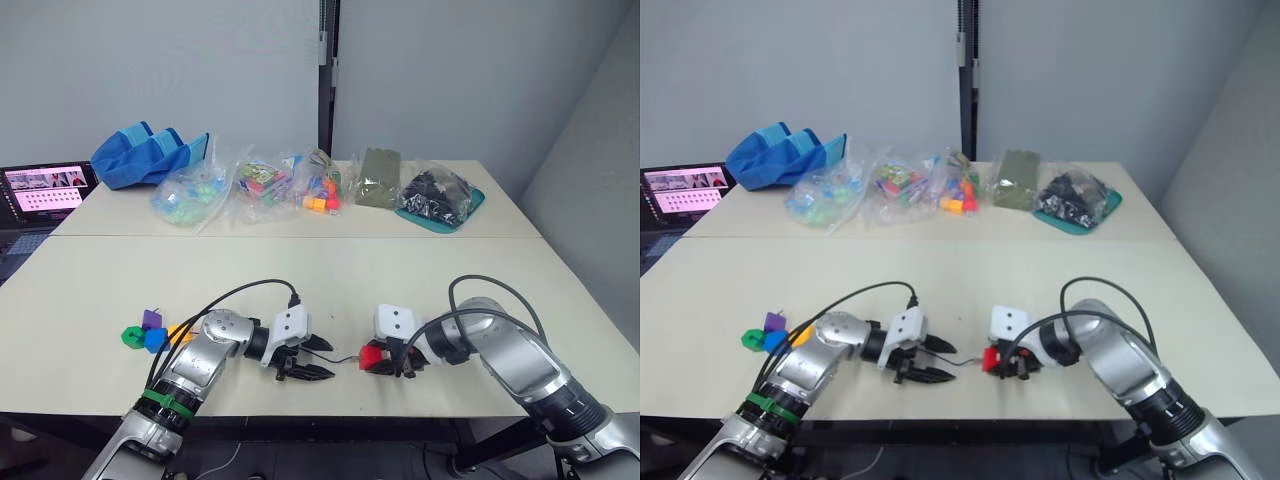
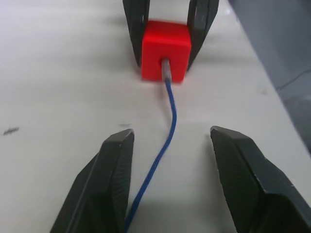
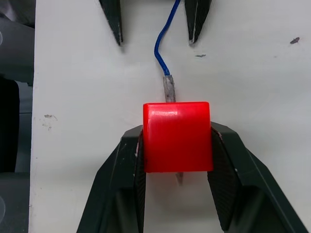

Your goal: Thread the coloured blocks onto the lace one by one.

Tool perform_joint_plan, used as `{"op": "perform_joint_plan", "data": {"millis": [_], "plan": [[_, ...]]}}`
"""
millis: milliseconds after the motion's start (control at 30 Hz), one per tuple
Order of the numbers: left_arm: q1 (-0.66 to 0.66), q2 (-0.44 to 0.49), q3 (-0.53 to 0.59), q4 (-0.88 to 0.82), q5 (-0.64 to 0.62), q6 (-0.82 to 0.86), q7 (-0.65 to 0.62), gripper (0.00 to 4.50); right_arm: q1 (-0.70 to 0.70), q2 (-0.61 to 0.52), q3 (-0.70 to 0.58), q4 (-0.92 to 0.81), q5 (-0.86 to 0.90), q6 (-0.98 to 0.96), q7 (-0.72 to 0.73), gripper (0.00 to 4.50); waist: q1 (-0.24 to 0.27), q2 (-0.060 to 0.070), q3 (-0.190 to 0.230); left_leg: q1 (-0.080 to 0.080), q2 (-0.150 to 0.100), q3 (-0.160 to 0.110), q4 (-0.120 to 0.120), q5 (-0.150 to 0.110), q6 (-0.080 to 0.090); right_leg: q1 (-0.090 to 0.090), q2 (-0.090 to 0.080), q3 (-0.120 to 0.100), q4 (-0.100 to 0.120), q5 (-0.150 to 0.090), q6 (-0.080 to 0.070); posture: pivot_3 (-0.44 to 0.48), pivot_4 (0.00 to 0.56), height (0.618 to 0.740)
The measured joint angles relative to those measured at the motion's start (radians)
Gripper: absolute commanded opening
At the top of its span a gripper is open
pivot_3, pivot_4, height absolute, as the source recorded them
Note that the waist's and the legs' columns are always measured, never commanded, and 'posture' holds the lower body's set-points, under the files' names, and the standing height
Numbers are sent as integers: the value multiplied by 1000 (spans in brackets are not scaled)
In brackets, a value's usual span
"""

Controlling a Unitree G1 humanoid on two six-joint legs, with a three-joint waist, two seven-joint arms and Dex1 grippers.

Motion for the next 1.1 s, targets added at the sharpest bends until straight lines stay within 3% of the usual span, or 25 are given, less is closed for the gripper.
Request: {"op": "perform_joint_plan", "data": {"millis": [33,300,333,1033,1100], "plan": [[-5,-3,-4,10,11,-24,5,2659,0,2,0,0,0,0,-1,1191,1,0,0,0,0,0,0,0,0,0,0,0,0,0,0,0,150,740],[-29,-55,-3,72,26,-69,32,172,0,9,0,1,-1,-1,-11,1191,3,0,0,0,0,0,0,0,0,0,0,0,0,0,0,0,150,740],[-29,-58,-3,74,25,-70,32,30,0,9,1,1,-1,-1,-12,1191,2,0,0,0,0,0,0,0,0,0,0,0,0,0,0,0,150,740],[-43,-140,-1,86,-1,-38,57,0,0,10,1,0,0,0,-18,1191,3,0,0,0,0,0,0,0,0,0,0,0,0,0,0,0,150,740],[-43,-142,7,86,-20,-4,55,572,0,10,1,0,0,-1,-19,1191,3,0,0,0,0,0,0,0,0,0,0,0,0,0,0,0,150,740]]}}
